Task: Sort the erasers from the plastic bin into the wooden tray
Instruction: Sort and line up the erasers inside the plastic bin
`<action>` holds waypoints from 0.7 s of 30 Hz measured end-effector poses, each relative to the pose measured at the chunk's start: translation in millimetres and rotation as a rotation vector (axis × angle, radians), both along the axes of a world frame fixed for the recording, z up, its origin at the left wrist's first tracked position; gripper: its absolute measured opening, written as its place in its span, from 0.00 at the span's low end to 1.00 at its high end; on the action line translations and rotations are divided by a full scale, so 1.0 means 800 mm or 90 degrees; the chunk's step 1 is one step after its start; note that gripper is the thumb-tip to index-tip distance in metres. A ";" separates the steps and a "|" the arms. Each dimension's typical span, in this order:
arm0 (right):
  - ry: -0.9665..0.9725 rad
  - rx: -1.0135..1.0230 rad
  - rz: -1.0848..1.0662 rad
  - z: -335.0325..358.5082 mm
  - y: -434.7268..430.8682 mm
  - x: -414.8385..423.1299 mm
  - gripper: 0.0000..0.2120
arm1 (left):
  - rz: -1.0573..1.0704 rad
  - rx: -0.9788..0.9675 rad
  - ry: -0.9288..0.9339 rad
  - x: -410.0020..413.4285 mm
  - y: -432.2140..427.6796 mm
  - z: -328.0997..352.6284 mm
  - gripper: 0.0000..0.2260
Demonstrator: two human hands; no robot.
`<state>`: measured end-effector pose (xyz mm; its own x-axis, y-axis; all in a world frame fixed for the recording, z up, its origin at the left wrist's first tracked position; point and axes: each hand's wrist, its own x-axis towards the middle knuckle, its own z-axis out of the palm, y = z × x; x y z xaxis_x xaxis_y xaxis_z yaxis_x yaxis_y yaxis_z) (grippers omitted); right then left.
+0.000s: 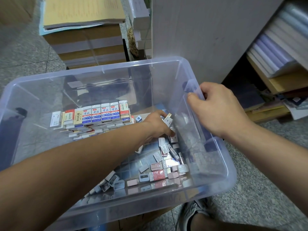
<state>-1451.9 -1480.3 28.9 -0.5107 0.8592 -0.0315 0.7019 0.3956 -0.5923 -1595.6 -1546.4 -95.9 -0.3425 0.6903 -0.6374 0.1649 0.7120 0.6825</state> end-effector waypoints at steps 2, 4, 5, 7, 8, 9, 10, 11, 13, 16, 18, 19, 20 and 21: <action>0.000 0.000 -0.002 0.000 0.000 0.000 0.17 | 0.001 -0.004 -0.003 0.006 0.000 0.001 0.26; -0.002 0.002 -0.003 0.000 -0.001 0.000 0.17 | -0.011 -0.012 0.007 0.012 -0.002 0.001 0.27; -0.003 0.004 -0.003 0.000 -0.001 0.000 0.17 | -0.009 -0.016 0.004 0.014 -0.003 -0.001 0.28; -0.003 0.005 -0.002 0.000 -0.001 0.000 0.17 | 0.006 -0.018 -0.011 0.015 -0.003 -0.005 0.29; -0.002 0.005 -0.001 0.000 -0.001 0.000 0.17 | 0.012 -0.014 -0.018 0.016 -0.003 -0.005 0.29; -0.002 0.006 -0.001 0.000 -0.001 0.000 0.17 | 0.015 -0.008 -0.024 0.016 -0.004 -0.006 0.29; -0.003 0.006 -0.002 0.000 -0.001 0.000 0.17 | 0.015 -0.001 -0.031 0.016 -0.003 -0.007 0.28; -0.004 0.006 -0.004 0.000 -0.001 0.000 0.17 | 0.016 0.005 -0.041 0.016 -0.004 -0.009 0.28; -0.004 0.005 -0.005 -0.001 -0.001 0.000 0.17 | 0.022 0.019 -0.065 0.017 -0.005 -0.012 0.26; -0.001 0.001 -0.001 -0.001 -0.001 0.000 0.16 | 0.035 0.030 -0.096 0.014 -0.008 -0.015 0.26; 0.000 0.000 0.001 -0.001 -0.001 -0.001 0.16 | 0.034 0.033 -0.107 0.011 -0.008 -0.014 0.27; -0.001 0.001 0.001 -0.001 0.000 0.000 0.16 | 0.030 0.030 -0.106 0.011 -0.007 -0.013 0.28; -0.003 0.001 0.001 -0.001 0.000 0.000 0.16 | 0.029 0.028 -0.108 0.011 -0.007 -0.013 0.29; -0.003 0.001 0.000 -0.001 0.000 0.000 0.16 | 0.031 0.027 -0.113 0.012 -0.007 -0.012 0.30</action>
